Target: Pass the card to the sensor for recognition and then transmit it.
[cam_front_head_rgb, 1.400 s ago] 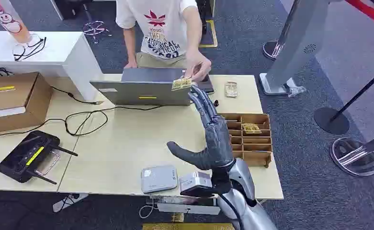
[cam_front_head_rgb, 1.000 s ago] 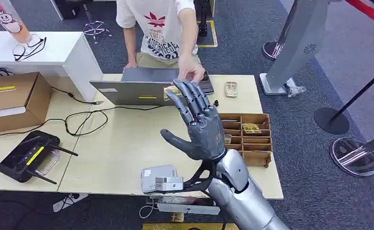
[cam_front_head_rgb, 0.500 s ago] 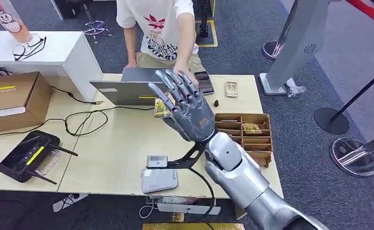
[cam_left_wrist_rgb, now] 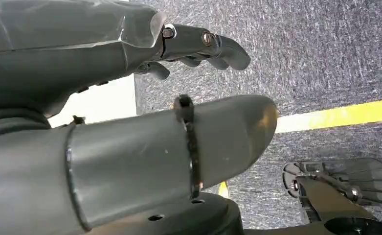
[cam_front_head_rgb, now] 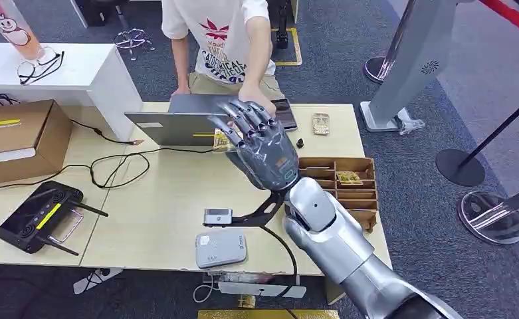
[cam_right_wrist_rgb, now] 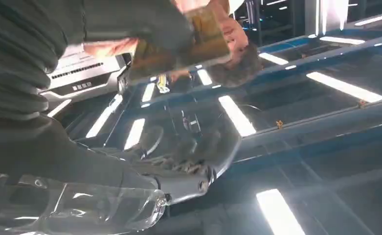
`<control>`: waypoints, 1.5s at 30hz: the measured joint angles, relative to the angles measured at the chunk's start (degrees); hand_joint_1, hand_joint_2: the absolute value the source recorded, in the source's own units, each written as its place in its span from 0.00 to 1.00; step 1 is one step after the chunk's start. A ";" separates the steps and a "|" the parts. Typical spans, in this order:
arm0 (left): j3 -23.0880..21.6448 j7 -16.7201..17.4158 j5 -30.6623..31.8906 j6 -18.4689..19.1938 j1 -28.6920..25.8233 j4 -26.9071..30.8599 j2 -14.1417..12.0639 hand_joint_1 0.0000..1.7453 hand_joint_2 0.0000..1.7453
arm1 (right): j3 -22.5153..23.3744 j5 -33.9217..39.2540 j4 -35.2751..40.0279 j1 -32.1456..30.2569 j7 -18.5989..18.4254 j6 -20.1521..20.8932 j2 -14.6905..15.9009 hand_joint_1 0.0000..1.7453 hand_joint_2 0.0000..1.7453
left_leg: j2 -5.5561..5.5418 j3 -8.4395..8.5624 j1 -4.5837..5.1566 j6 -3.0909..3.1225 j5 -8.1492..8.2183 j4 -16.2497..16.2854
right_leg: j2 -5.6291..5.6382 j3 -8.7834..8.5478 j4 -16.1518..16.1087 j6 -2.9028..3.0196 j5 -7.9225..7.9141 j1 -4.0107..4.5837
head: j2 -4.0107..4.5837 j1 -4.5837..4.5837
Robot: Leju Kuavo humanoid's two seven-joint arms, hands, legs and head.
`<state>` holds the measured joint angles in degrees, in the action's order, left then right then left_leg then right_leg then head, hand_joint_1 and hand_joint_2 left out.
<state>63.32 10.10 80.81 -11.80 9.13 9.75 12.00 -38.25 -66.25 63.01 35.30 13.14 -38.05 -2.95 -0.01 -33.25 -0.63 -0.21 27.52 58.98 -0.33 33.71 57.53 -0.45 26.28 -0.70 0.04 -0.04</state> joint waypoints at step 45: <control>-1.51 -0.07 -1.84 -0.33 -0.15 0.02 -0.09 0.00 0.00 | 3.17 61.23 8.90 -2.18 9.37 39.81 0.20 1.00 1.00 | 0.00 0.00 0.00 0.00 0.00 0.00 | 0.00 0.01 0.00 0.00 0.00 0.00 | 0.00 -0.02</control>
<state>61.81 10.03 78.97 -12.13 8.97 9.77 11.91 -35.08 -5.01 71.91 33.12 22.51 1.76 -2.75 -0.01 -33.25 -0.63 -0.21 27.52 58.99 -0.32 33.72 57.53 -0.45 26.28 -0.70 0.04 -0.07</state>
